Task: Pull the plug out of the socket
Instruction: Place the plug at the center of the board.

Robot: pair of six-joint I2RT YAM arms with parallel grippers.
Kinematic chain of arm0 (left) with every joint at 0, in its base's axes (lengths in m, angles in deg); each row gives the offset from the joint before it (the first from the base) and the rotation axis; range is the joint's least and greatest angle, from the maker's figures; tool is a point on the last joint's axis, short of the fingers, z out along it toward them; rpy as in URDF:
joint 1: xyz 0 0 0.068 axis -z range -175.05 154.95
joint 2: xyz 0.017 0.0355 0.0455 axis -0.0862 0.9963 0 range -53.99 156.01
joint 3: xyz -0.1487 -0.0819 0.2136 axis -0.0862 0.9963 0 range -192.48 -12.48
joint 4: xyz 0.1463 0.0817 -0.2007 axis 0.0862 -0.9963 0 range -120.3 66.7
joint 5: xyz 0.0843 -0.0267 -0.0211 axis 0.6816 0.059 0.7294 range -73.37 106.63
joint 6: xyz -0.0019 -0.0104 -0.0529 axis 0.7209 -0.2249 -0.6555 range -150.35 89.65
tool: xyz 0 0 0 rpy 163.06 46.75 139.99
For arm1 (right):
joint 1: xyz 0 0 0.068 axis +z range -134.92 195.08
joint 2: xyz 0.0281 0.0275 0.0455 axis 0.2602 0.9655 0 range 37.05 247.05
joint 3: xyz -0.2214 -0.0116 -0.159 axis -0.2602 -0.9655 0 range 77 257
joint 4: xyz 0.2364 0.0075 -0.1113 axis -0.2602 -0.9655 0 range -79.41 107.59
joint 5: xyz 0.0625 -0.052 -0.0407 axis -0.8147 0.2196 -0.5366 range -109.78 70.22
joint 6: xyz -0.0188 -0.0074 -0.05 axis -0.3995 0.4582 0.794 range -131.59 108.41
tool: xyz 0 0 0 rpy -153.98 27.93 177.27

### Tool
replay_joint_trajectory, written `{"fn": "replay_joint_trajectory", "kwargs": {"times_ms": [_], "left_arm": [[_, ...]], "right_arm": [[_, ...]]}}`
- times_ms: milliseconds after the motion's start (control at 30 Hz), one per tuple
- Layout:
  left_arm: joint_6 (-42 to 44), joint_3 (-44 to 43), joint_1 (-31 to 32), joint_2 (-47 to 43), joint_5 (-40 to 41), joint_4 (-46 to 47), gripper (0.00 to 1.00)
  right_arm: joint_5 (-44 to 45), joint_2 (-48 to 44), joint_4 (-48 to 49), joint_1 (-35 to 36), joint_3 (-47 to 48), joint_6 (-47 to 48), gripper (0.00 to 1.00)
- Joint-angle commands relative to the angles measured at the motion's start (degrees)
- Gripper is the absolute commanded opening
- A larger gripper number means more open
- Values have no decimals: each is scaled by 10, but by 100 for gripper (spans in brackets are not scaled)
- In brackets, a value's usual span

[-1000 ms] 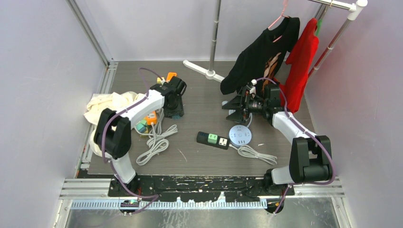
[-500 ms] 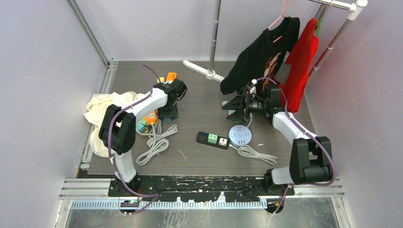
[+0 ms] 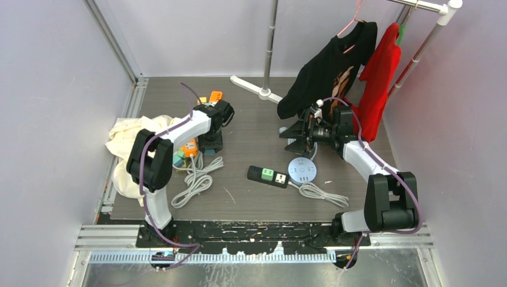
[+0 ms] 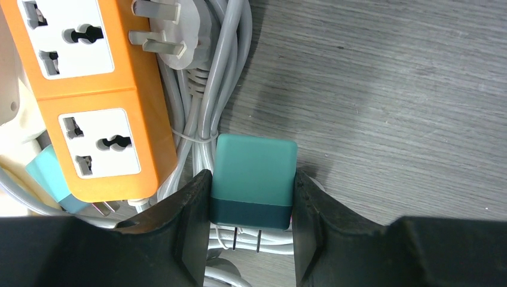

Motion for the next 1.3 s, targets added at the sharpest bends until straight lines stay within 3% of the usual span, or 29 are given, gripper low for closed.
{"fn": "replay_joint_trajectory", "kwargs": {"times_ms": [0,600,1267], "left_arm": [[-14,-3,-12,-13,-11,16,18],[-11,22,-25,-23,-48,33,27],[50,43,-24,-69,-85,58,52]], "right_arm": [[-1,-18,9,2,4,11,100],[-3,-21,7,2,4,15,100],[-4,-26,-10,3,6,39,100]]}}
